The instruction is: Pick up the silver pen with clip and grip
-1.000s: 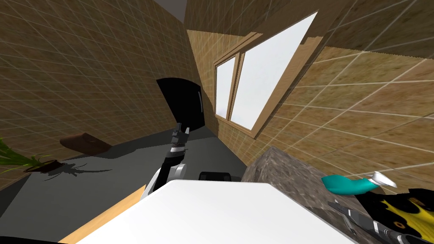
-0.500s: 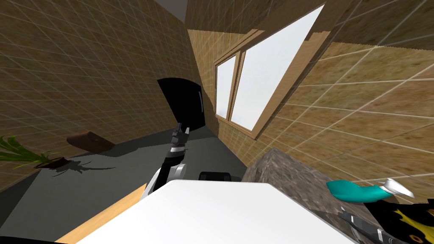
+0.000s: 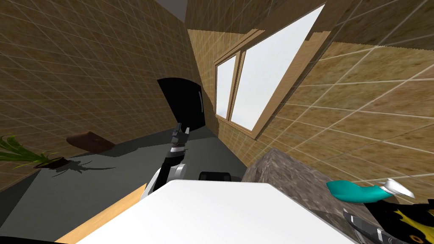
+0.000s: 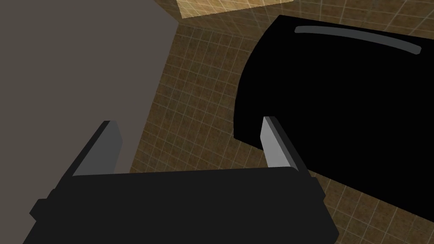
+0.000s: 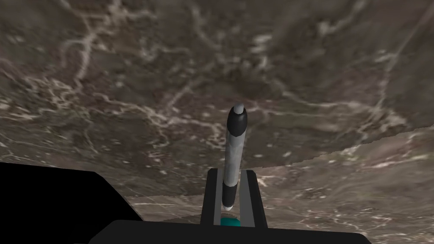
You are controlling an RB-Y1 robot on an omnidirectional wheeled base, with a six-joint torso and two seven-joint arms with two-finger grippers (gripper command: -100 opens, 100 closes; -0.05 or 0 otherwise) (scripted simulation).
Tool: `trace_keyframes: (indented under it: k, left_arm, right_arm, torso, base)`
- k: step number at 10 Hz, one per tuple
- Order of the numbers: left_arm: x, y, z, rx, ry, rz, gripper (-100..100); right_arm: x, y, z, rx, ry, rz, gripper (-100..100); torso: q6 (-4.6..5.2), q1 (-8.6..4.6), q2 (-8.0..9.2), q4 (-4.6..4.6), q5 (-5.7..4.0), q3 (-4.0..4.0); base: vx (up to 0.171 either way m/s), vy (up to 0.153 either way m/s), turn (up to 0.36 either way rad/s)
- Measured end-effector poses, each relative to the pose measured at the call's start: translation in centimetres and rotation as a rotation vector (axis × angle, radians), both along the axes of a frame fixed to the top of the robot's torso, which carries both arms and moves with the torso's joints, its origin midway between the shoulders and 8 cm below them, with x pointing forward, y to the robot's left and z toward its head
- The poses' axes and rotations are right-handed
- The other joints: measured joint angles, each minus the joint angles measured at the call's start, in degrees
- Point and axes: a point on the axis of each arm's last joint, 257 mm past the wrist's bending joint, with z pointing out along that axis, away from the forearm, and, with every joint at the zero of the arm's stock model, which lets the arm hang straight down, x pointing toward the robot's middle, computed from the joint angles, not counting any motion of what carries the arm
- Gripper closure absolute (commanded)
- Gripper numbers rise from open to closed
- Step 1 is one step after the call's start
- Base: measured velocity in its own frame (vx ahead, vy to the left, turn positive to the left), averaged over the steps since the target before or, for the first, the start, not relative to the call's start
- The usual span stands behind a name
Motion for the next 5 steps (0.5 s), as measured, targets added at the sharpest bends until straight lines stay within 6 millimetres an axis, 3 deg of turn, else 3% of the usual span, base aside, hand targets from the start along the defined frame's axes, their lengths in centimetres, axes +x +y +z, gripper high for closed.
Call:
trace_keyframes:
  k: [4,5]
  left_arm:
    - [0.0,0.0,0.0,0.0,0.0,0.0,0]
    - [0.0,0.0,0.0,0.0,0.0,0.0,0]
  right_arm:
    - [1.5,-0.3,1.5,-0.002,0.005,0.017,100]
    - [1.5,-0.3,1.5,-0.002,0.004,0.018,0]
  torso:
    - [0.04,0.25,0.1,0.01,0.08,0.05]
    - [0.03,0.16,0.07,0.01,0.06,0.04]
  base:
    - [-0.023,0.038,-0.039]
    - [0.0,0.0,0.0]
